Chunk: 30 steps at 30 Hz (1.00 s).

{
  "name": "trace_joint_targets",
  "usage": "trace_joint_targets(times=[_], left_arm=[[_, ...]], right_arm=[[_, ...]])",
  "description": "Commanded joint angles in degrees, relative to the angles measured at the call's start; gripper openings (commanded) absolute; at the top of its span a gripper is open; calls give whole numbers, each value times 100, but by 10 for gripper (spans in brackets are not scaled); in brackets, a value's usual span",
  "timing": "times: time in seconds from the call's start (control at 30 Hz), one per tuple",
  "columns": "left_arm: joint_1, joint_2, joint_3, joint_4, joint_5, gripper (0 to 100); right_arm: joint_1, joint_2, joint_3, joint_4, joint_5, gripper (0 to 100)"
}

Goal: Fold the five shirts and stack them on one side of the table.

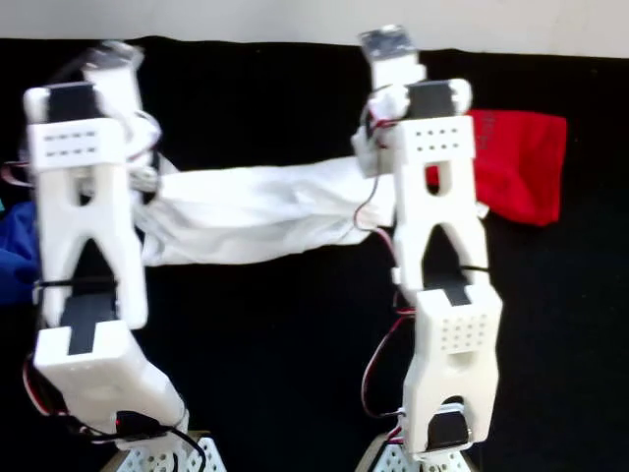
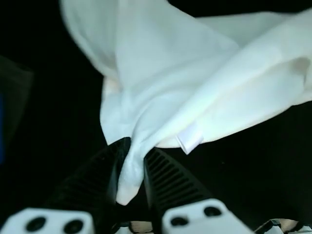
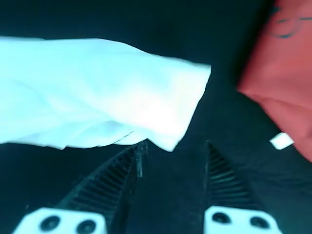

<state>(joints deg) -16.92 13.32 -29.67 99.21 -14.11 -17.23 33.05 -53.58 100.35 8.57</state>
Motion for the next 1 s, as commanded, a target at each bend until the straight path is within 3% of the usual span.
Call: trace_joint_targets(times=[0.0,0.17,0.33,0.53,0.8,0.87,0.97], left_arm=[[-567,-31,-470,176,-255,8],[-1015,31,-444,167,-536,8],[-1024,31,-444,167,-536,8],[-1024,31,-444,167,-536,8],[-1033,31,-444,167,-536,8],[-1042,31,-444,176,-536,8],[-1051,31,-444,176,-536,8]], right_arm=[[-312,-101,409,84,-308,241],[-629,-40,1341,-435,-281,265],[-664,-40,2018,-1798,-290,264],[-927,22,2220,-2738,-273,263],[-901,1305,1596,-2826,-255,257],[-901,1516,1270,-2826,-255,211],[-892,1569,848,-2818,-273,57]])
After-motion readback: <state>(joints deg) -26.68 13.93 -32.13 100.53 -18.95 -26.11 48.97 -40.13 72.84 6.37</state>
